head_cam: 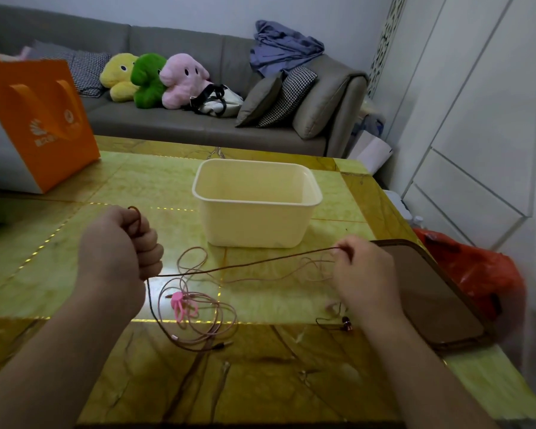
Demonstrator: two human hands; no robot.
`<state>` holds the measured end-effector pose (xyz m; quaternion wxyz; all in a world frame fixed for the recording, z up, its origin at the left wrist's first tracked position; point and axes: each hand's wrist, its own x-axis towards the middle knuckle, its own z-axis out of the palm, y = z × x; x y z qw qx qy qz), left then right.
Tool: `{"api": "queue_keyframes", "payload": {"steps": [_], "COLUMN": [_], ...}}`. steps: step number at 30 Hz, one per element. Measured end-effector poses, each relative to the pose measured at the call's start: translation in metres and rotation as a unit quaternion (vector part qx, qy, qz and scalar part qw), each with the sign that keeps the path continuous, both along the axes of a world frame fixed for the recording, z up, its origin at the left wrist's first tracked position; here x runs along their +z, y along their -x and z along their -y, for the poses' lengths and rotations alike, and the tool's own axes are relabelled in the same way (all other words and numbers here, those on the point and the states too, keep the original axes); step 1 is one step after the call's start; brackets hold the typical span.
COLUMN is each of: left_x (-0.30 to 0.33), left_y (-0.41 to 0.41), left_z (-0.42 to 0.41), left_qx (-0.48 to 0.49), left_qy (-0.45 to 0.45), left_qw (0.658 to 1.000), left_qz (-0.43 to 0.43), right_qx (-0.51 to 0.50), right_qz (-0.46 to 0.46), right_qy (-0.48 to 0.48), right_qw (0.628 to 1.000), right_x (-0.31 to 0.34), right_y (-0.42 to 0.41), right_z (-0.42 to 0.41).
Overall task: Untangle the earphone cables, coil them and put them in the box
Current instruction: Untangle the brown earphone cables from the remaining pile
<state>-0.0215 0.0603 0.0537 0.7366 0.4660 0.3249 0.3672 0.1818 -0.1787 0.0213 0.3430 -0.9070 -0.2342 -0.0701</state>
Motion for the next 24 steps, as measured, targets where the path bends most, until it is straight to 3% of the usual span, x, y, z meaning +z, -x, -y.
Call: {"api": "queue_keyframes", "payload": {"steps": [3, 5, 7, 9, 13, 16, 18, 20, 22, 24], "left_x": [0.0, -0.003, -0.012, -0.018, -0.017, -0.023, -0.022, -0.017, -0.01, -0.006], "left_y": [-0.001, 0.001, 0.005, 0.003, -0.008, -0.011, -0.014, -0.018, -0.021, -0.024], "left_z": [-0.005, -0.011, -0.02, -0.021, 0.008, 0.023, 0.033, 0.05, 0.072, 0.096], "left_qx": [0.017, 0.039, 0.02, -0.039, -0.035, -0.081, -0.067, -0.048, -0.11, -0.205], "left_qy": [-0.031, -0.108, -0.24, -0.316, -0.319, -0.342, -0.407, -0.487, -0.509, -0.487], "left_qw": [0.995, 0.976, 0.922, 0.858, 0.831, 0.778, 0.756, 0.787, 0.816, 0.821], "left_qz": [-0.093, -0.183, -0.304, -0.403, -0.454, -0.521, -0.508, -0.374, -0.25, -0.214], "right_qx": [-0.033, -0.036, -0.038, -0.037, 0.031, 0.072, 0.099, 0.123, 0.145, 0.165], "right_qz": [0.029, 0.0, -0.02, -0.028, -0.095, -0.103, -0.12, -0.127, -0.126, -0.139], "right_qy": [-0.025, -0.067, -0.106, -0.142, -0.198, -0.176, -0.166, -0.154, -0.147, -0.155], "right_qw": [0.999, 0.997, 0.993, 0.989, 0.975, 0.976, 0.974, 0.972, 0.97, 0.964], "right_x": [0.006, 0.01, 0.015, 0.021, 0.027, 0.025, 0.025, 0.024, 0.023, 0.022], "right_y": [-0.01, -0.012, -0.011, -0.008, 0.001, 0.008, 0.013, 0.019, 0.024, 0.03], "right_z": [0.012, 0.015, 0.017, 0.018, 0.012, 0.007, 0.003, 0.0, -0.003, -0.006]}}
